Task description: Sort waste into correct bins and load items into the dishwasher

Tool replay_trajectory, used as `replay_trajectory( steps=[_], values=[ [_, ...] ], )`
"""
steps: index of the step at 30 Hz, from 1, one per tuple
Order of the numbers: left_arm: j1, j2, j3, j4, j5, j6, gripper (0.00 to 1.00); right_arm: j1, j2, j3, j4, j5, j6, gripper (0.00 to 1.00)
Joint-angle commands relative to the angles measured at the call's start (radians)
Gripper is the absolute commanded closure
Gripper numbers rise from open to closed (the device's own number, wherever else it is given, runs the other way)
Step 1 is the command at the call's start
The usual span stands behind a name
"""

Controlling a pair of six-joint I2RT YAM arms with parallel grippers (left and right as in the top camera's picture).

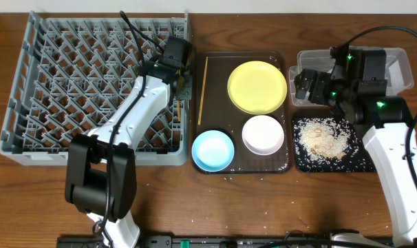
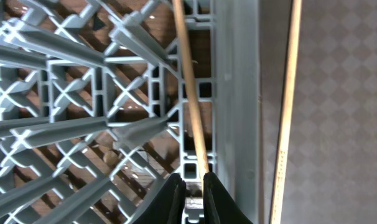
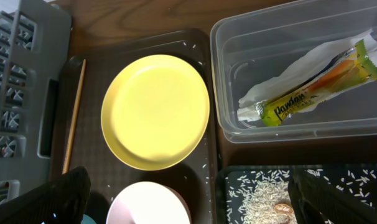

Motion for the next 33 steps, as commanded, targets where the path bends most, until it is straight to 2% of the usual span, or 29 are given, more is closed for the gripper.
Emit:
replay_trajectory(
  steps=[1, 5, 9, 14, 20, 33],
  values=[
    [0.002, -0.022, 0.009, -0.024, 0.033, 0.02, 0.85, -0.003, -0.006, 0.01, -0.001, 0.01, 0.002, 0.01],
    [-0.002, -0.101, 0.04, -0.037, 0.091, 0.019, 0.71, -0.003, -0.006, 0.01, -0.001, 0.01, 0.002, 0.01],
    [-0.039, -0.212, 0.042, 0.01, 0.196, 0.018, 0.62, -0.003, -0.006, 0.01, -0.001, 0.01, 0.002, 0.01],
    [-0.11, -0.193, 0.042, 0.05, 0.182, 0.036, 0.61, -0.004, -0.006, 0.01, -0.001, 0.01, 0.002, 0.01],
    [-0.17, -0.048, 0.042, 0.095, 0.101, 0.048, 0.61, -0.003, -0.006, 0.01, -0.001, 0.01, 0.002, 0.01],
    [-0.177, 0.209, 0.042, 0.247, -0.12, 0.044, 0.57, -0.003, -0.006, 0.01, -0.001, 0.01, 0.002, 0.01]
  ],
)
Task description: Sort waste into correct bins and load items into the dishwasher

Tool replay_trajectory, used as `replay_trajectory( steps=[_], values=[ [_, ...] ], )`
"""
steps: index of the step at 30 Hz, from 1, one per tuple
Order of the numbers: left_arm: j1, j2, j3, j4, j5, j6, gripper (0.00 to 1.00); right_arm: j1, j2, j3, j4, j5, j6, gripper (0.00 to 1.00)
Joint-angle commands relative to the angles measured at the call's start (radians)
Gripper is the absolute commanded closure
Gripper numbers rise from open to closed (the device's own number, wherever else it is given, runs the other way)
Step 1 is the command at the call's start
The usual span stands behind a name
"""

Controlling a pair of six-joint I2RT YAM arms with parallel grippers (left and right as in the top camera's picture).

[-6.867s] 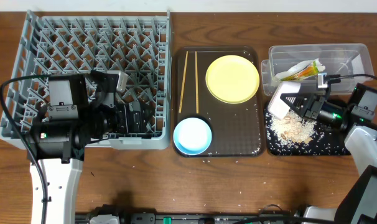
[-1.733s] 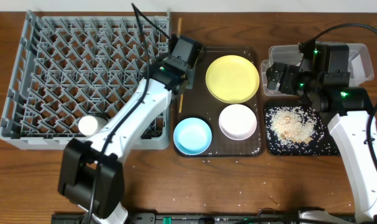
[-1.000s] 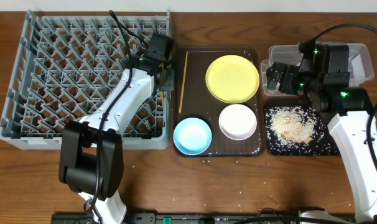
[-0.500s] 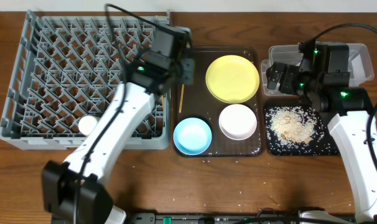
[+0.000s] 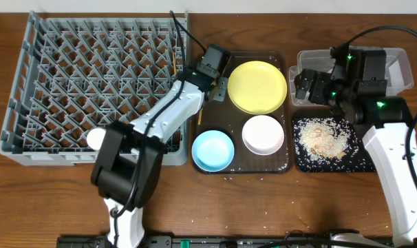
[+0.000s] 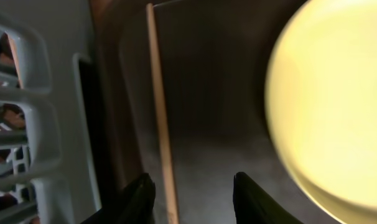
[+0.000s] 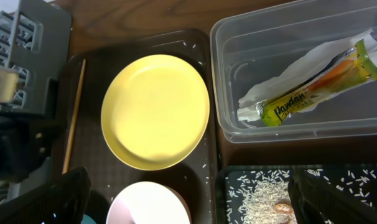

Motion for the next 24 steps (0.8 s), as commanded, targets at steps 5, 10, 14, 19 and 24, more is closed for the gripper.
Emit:
replay_trajectory(
  steps=[5, 10, 14, 19, 24],
  values=[
    [0.002, 0.116, 0.0, 0.026, -0.096, 0.006, 0.57, -0.003, -0.006, 0.01, -0.001, 0.01, 0.002, 0.01],
    [0.001, 0.138, 0.0, 0.029, -0.084, -0.003, 0.57, -0.003, -0.006, 0.01, -0.001, 0.01, 0.002, 0.01],
    [0.0, 0.157, -0.006, 0.018, -0.042, -0.035, 0.58, -0.003, -0.006, 0.01, -0.001, 0.01, 0.002, 0.01],
    [0.0, 0.16, -0.014, 0.018, -0.039, -0.076, 0.58, -0.003, -0.006, 0.01, -0.001, 0.01, 0.002, 0.01],
    [0.0, 0.161, -0.019, 0.019, 0.103, -0.075, 0.59, -0.003, -0.006, 0.01, -0.001, 0.01, 0.002, 0.01]
  ],
)
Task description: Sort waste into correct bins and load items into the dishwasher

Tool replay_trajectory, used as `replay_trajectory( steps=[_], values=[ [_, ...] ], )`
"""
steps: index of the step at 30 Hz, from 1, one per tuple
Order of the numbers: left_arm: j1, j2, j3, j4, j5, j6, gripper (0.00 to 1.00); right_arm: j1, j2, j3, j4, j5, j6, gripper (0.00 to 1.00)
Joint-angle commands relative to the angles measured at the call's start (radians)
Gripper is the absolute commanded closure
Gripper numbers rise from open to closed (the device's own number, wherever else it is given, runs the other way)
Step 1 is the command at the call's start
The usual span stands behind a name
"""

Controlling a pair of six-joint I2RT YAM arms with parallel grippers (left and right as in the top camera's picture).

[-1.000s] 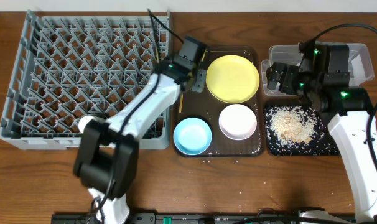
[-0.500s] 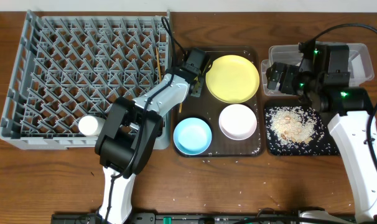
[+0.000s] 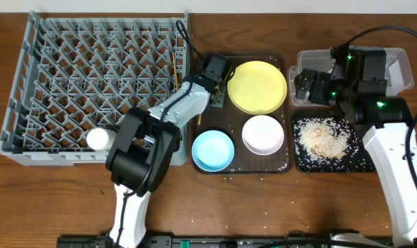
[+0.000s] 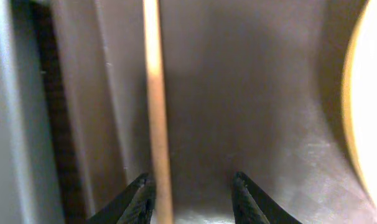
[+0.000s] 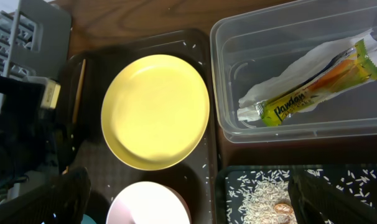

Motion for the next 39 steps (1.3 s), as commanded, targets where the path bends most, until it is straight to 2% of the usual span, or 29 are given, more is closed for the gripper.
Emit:
replay_trajectory(
  steps=[1, 7, 12, 24, 34, 35, 39],
  values=[
    [0.0, 0.032, -0.02, -0.005, 0.134, -0.017, 0.58, -0.004, -0.006, 0.01, -0.001, 0.01, 0.002, 0.01],
    [0.0, 0.041, -0.025, -0.009, 0.164, -0.018, 0.59, -0.004, -0.006, 0.01, -0.001, 0.01, 0.002, 0.01],
    [0.009, 0.041, -0.025, -0.01, 0.174, -0.017, 0.73, -0.004, -0.006, 0.01, -0.001, 0.01, 0.002, 0.01],
    [0.012, 0.042, -0.018, -0.051, 0.175, -0.017, 0.86, -0.004, -0.006, 0.01, -0.001, 0.01, 0.002, 0.01],
    [0.016, -0.202, -0.003, -0.065, 0.174, -0.016, 0.87, -0.004, -0.006, 0.01, -0.001, 0.01, 0.002, 0.01],
    [0.027, -0.278, -0.003, -0.082, 0.162, -0.016, 0.87, -0.004, -0.006, 0.01, -0.001, 0.01, 0.002, 0.01],
    [0.061, -0.392, -0.003, -0.138, 0.065, -0.002, 0.87, -0.004, -0.006, 0.01, -0.001, 0.01, 0.002, 0.01]
  ],
)
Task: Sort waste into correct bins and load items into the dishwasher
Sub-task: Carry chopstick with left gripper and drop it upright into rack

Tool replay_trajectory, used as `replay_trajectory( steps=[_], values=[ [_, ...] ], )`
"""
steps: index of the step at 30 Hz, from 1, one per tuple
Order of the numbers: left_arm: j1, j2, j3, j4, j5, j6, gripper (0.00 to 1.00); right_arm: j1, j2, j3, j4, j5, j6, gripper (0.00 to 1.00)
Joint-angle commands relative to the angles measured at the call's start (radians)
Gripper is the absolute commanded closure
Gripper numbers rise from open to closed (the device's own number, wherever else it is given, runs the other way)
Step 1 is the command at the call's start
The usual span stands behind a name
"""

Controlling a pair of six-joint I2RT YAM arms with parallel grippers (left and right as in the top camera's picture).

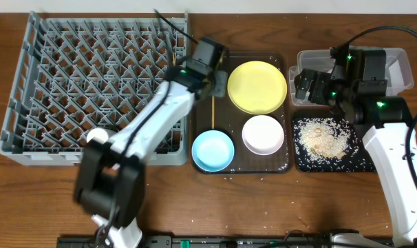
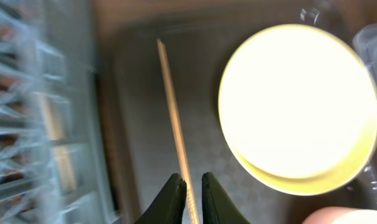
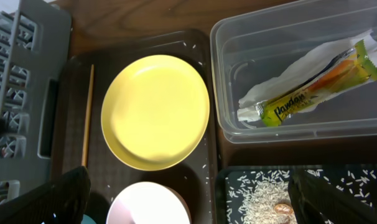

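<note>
My left gripper (image 2: 190, 182) is shut on a wooden chopstick (image 2: 173, 106), which runs away from the jaws over the left strip of the dark tray (image 1: 285, 160). From overhead the left gripper (image 1: 210, 74) hangs between the grey dish rack (image 1: 57, 83) and the yellow plate (image 1: 257, 87), with the chopstick (image 1: 213, 114) showing below it. A blue bowl (image 1: 213, 151) and a white bowl (image 1: 263, 134) sit on the tray's near half. The right gripper (image 3: 188, 208) is open and empty, hovering by the bins.
A clear bin (image 1: 401, 58) at the back right holds a printed wrapper (image 3: 307, 93). In front of it a black tray (image 1: 301, 162) carries spilled rice. Loose grains lie on the wooden table along the tray's near edge.
The left gripper was open and low on the tray with its jaws either side of the chopstick. Now it is shut on it and higher, and the chopstick sits further right.
First the left gripper was shut on one chopstick at the rack's right side. Then it was open over the tray beside the second chopstick, the first left in the rack. It was lower around that chopstick, and now holds it. The right arm stayed still.
</note>
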Motion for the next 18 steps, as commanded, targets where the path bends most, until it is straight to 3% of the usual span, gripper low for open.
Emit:
replay_trajectory(
  steps=[1, 3, 8, 11, 14, 18],
  values=[
    [0.039, -0.085, -0.003, -0.025, -0.077, 0.013, 0.86, -0.004, -0.006, 0.01, -0.001, 0.01, 0.002, 0.01],
    [0.031, -0.064, -0.005, -0.016, -0.039, 0.013, 0.61, -0.004, -0.006, 0.01, -0.001, 0.01, 0.002, 0.01],
    [-0.016, 0.066, -0.005, 0.013, -0.042, 0.014, 0.51, -0.004, -0.006, 0.01, -0.001, 0.01, 0.002, 0.01],
    [-0.031, 0.17, -0.005, 0.052, -0.042, 0.014, 0.36, -0.004, -0.006, 0.01, -0.001, 0.01, 0.002, 0.01],
    [-0.031, 0.228, -0.005, 0.089, -0.042, 0.013, 0.35, -0.004, -0.006, 0.01, -0.001, 0.011, 0.002, 0.01],
    [-0.031, 0.309, -0.005, 0.13, -0.07, 0.01, 0.44, -0.004, -0.006, 0.01, -0.001, 0.01, 0.002, 0.01]
  ],
)
